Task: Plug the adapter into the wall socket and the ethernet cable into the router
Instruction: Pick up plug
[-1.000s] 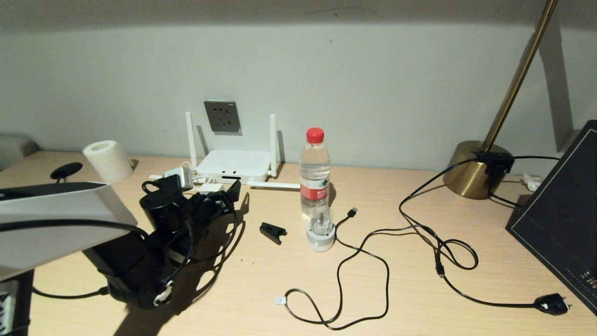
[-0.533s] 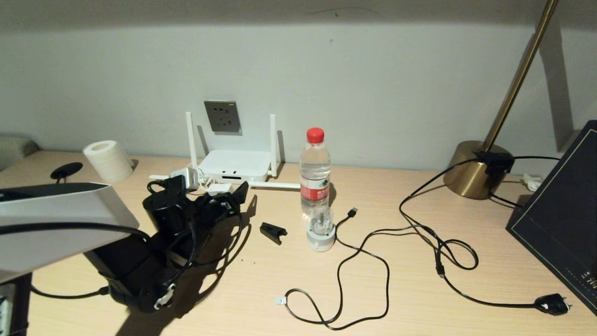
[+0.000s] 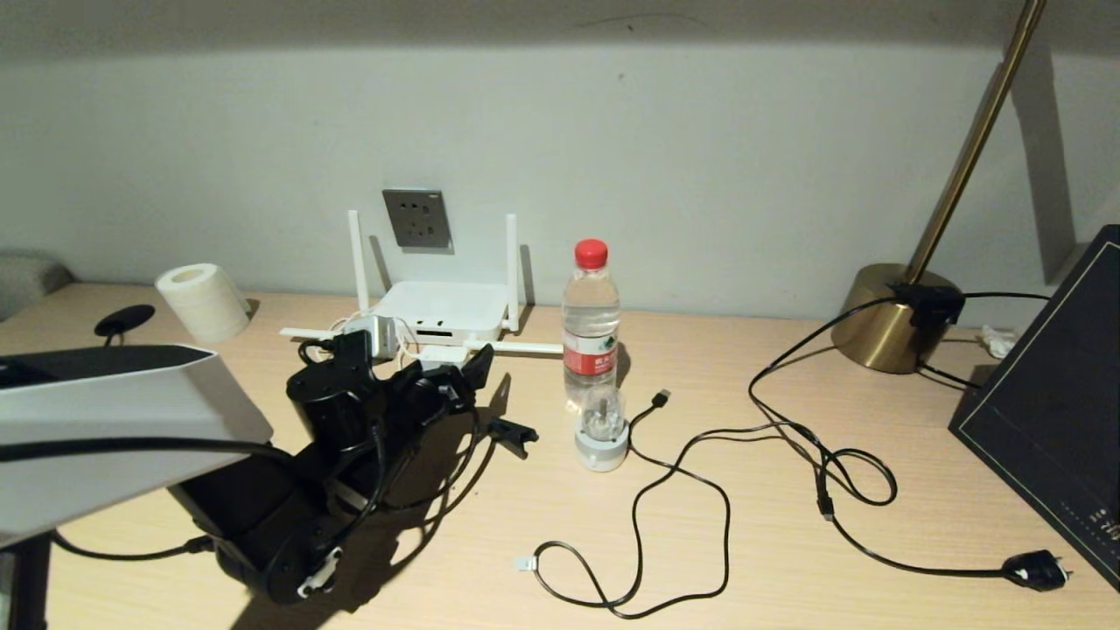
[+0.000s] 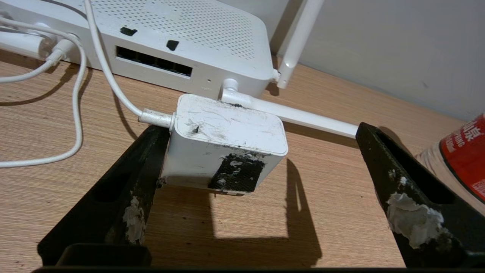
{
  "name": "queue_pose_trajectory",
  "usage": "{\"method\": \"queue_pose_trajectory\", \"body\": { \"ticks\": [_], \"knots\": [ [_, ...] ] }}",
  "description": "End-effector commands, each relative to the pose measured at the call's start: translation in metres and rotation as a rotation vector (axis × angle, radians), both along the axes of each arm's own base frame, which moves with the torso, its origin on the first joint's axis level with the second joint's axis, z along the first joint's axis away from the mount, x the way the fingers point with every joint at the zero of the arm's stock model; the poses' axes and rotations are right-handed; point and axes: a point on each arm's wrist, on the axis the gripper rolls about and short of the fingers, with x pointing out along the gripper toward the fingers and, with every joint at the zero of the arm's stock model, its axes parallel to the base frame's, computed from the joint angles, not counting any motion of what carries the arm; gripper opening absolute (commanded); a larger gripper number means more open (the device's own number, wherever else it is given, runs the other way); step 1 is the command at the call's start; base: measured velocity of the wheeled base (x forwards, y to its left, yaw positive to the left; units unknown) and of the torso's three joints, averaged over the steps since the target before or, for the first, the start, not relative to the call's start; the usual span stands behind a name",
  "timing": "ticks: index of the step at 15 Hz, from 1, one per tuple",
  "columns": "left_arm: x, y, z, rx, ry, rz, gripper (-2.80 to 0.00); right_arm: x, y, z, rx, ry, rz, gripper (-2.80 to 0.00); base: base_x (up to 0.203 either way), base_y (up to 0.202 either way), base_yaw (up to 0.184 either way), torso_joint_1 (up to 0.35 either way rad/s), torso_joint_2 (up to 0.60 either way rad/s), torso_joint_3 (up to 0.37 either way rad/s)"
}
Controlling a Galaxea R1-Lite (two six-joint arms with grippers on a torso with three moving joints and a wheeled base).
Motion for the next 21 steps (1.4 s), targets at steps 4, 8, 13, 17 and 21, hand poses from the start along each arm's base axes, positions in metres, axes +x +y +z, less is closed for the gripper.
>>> {"method": "queue_pose_trajectory", "body": {
  "ticks": [4,8,13,17,21],
  "knots": [
    [-0.003,-0.004,-0.004,-0.006,0.011,-0.02,0.0,0.0,0.0,-0.001,-0.001,0.006,-0.001,-2.8,0.0,0.0,0.0,0.0,0.0,0.0],
    [-0.004,-0.004,-0.001,-0.068,0.019,-0.058,0.0,0.0,0.0,-0.001,-0.001,0.005,0.001,-2.8,0.0,0.0,0.0,0.0,0.0,0.0],
    [-0.004,-0.004,0.002,-0.081,0.011,-0.059,0.0,0.0,0.0,-0.001,-0.001,0.004,0.001,-2.8,0.0,0.0,0.0,0.0,0.0,0.0],
    [-0.005,-0.003,0.007,-0.142,0.012,-0.065,0.0,0.0,0.0,-0.001,-0.001,0.006,-0.001,-2.8,0.0,0.0,0.0,0.0,0.0,0.0],
    [-0.007,-0.003,0.001,-0.132,0.033,-0.066,0.0,0.0,0.0,-0.001,-0.001,0.006,-0.001,-2.8,0.0,0.0,0.0,0.0,0.0,0.0]
  ]
}}
